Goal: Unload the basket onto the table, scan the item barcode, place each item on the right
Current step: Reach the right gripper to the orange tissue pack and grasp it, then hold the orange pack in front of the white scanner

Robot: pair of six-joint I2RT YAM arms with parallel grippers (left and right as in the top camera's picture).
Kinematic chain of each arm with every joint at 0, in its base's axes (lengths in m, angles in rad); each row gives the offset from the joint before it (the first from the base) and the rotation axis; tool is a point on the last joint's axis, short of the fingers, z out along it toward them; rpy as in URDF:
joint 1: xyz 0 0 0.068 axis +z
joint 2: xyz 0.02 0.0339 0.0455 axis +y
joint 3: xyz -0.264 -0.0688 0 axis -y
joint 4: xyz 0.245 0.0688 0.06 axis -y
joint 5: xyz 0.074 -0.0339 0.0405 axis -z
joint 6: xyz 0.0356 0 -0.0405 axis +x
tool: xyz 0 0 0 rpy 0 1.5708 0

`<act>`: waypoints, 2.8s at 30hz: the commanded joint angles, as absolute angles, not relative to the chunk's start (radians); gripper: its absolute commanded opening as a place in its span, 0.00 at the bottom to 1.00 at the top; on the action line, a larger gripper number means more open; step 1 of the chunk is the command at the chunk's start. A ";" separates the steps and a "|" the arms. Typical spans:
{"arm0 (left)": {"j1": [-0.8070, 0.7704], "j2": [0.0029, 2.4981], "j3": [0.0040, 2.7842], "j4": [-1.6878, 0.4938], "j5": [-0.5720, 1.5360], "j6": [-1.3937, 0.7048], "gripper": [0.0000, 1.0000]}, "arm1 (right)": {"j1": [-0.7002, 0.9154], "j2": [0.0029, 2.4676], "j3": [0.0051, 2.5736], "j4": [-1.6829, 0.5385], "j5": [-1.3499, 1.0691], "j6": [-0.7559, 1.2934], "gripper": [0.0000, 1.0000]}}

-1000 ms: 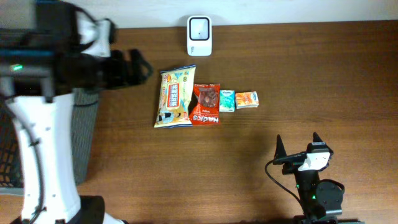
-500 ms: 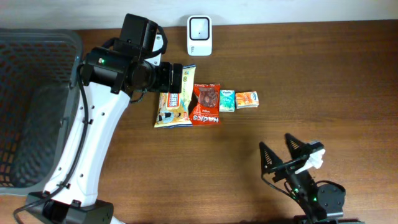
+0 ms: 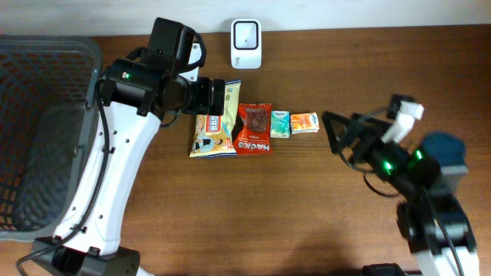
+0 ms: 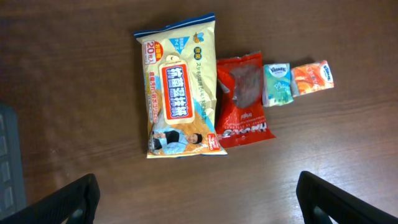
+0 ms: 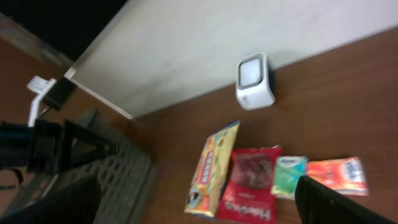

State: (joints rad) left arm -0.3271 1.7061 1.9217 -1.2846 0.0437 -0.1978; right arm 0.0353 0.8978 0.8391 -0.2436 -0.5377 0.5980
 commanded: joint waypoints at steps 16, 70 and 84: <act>-0.326 1.694 1.923 -1.283 0.036 -0.185 0.99 | 0.049 1.871 1.036 -0.213 -0.354 0.933 0.63; -0.326 1.694 1.923 -1.283 0.037 -0.185 0.99 | 0.406 2.310 1.601 0.506 -0.017 -0.830 0.04; -0.326 1.694 1.923 -1.284 0.037 -0.184 0.99 | 0.120 2.049 1.601 0.294 0.178 0.028 0.04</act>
State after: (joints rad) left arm -0.3271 1.7054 1.9202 -1.2861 0.0437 -0.1974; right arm 0.2714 2.2311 1.5898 0.4507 0.1223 -0.3149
